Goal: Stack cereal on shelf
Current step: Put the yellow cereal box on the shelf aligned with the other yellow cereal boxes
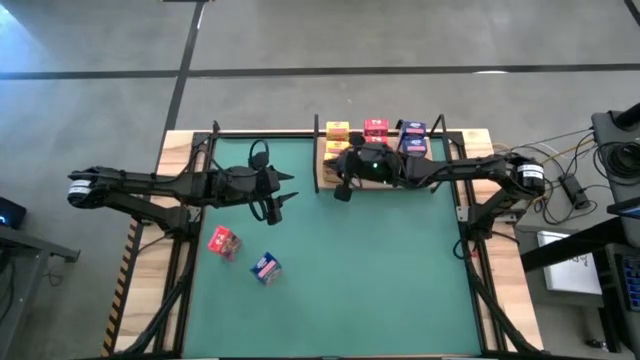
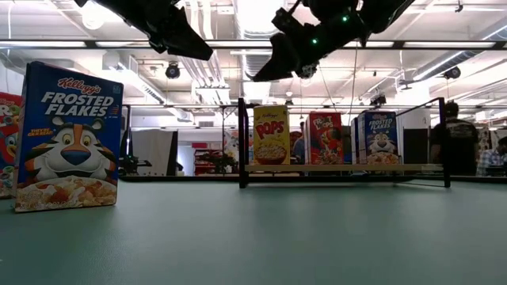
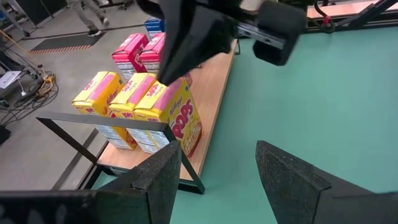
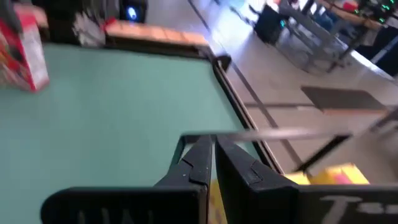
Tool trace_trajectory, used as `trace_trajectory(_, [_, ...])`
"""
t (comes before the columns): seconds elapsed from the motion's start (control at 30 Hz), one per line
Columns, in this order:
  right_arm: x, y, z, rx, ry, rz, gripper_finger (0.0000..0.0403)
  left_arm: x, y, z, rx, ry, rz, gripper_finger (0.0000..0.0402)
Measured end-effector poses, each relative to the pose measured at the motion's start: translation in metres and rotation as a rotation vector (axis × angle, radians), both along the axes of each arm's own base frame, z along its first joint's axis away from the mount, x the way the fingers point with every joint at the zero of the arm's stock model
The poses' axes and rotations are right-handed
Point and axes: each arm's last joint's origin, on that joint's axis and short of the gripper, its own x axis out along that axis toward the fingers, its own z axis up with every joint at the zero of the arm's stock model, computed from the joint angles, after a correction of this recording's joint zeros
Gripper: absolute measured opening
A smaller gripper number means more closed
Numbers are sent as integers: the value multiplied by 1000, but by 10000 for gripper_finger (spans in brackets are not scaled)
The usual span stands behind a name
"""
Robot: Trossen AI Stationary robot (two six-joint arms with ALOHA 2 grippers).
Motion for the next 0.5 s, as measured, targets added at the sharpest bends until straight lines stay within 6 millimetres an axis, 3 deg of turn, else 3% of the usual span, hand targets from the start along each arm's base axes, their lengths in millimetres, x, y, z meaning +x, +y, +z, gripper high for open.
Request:
trace_trajectory(0.23, [-9,-25,-8,61,-64,-5,12,0,0,0,1,-1,-1,192])
trace_trajectory(0.5, [-15,-32,-34,97,0,-37,12,0,0,0,2,-1,-1,192])
